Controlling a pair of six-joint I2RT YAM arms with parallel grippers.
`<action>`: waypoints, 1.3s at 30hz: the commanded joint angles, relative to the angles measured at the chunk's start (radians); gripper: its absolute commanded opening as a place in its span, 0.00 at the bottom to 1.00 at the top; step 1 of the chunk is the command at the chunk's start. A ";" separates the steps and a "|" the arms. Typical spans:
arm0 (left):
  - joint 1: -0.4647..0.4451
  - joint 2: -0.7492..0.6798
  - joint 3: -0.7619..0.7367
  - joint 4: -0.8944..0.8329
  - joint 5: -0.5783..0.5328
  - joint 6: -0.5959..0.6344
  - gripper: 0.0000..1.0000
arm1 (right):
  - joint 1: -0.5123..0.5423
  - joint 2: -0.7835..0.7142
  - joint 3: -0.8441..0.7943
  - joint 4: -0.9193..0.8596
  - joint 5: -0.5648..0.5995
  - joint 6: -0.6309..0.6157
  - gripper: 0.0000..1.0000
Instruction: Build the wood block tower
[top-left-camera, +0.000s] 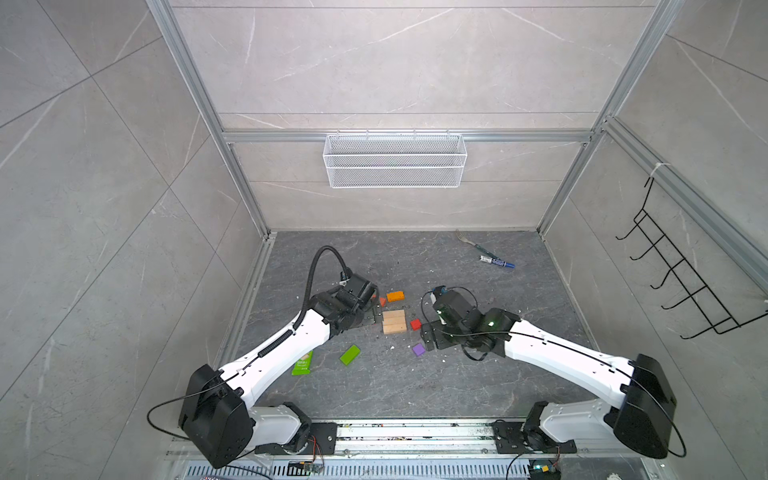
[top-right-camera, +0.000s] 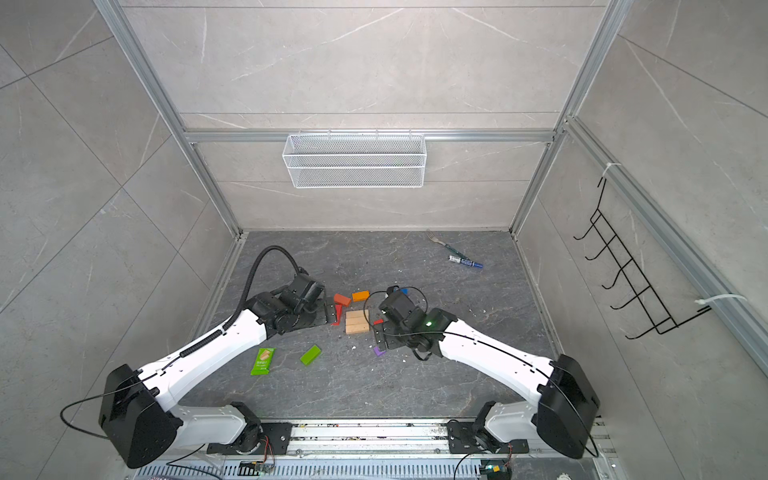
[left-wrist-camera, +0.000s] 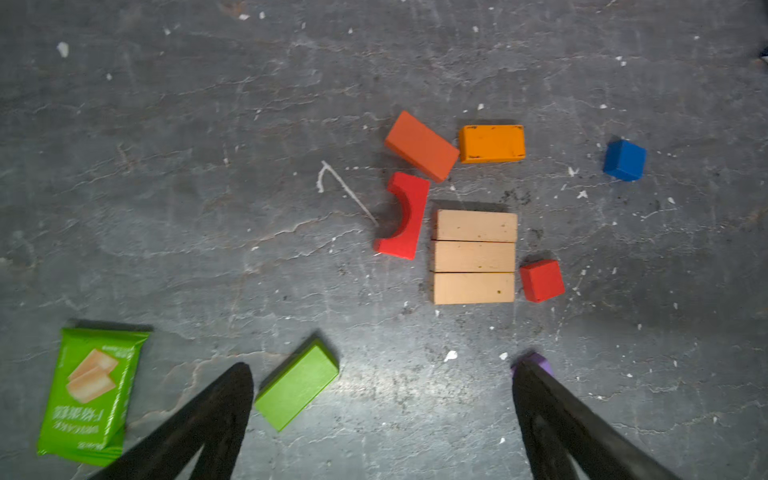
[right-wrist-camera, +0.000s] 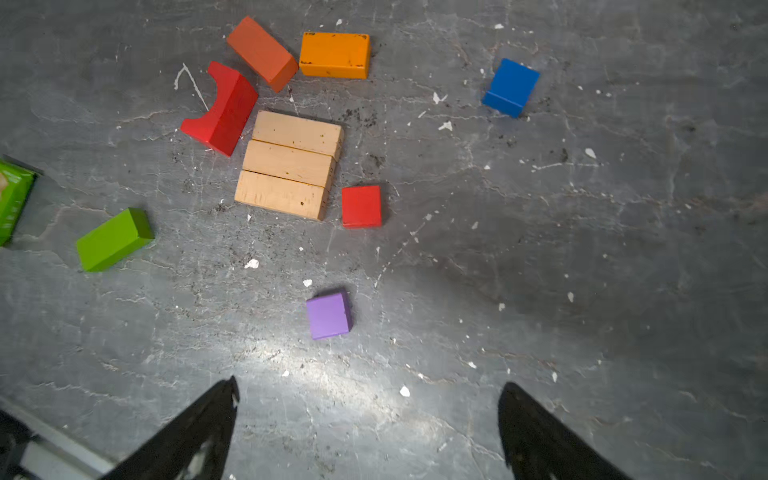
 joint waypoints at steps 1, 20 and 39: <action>0.059 -0.066 -0.037 -0.065 0.055 0.034 1.00 | 0.044 0.081 0.045 -0.008 0.136 0.023 0.99; 0.269 -0.149 -0.205 -0.019 0.220 0.110 1.00 | 0.134 0.486 0.258 0.011 0.245 0.037 0.99; 0.283 -0.181 -0.209 -0.031 0.220 0.119 1.00 | 0.162 0.696 0.452 -0.111 0.349 0.058 0.99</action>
